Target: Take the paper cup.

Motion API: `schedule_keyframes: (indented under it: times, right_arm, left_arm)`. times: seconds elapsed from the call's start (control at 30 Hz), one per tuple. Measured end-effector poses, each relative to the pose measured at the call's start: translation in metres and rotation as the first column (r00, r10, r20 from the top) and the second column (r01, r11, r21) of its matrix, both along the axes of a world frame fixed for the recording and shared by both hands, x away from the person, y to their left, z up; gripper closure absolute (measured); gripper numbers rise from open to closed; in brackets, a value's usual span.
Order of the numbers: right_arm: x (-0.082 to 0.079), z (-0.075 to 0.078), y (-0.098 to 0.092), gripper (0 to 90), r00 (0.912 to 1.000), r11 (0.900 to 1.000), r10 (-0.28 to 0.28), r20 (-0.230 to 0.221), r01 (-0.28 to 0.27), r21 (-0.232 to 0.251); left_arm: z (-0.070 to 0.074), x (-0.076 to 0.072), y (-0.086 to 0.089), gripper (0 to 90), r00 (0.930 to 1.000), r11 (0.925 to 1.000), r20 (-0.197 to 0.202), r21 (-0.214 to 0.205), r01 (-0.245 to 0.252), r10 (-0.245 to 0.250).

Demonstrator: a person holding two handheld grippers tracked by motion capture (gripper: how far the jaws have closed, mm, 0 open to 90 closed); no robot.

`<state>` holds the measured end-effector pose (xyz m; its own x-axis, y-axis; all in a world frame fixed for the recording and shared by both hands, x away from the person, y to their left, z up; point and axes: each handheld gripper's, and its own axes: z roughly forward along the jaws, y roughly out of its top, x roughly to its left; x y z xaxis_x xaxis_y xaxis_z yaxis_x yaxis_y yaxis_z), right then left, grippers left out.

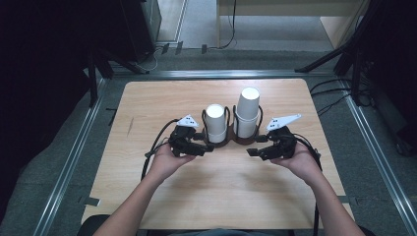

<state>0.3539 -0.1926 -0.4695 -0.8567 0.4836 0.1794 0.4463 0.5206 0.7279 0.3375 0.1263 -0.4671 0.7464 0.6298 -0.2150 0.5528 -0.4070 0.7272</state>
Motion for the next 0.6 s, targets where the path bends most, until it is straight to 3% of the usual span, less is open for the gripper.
schedule_keyframes:
  times: [0.2,0.37,0.6]
  right_arm:
    - [0.000,0.001,0.000,35.0,1.0000,1.0000,-0.004,-0.005,0.004,0.001]
    - [0.000,0.001,-0.002,34.9,1.0000,1.0000,-0.005,-0.002,0.005,0.004]
    - [-0.002,0.002,-0.005,34.2,0.9998,0.9998,-0.018,0.004,0.018,0.011]
  left_arm:
    - [-0.002,0.000,-0.005,48.0,0.9999,0.9996,-0.017,0.028,0.003,-0.002]
    - [-0.002,0.000,-0.016,57.4,0.9994,1.0000,-0.034,0.008,0.004,-0.004]
    - [0.000,0.001,-0.027,65.9,0.9997,0.9999,-0.021,0.012,-0.009,0.009]
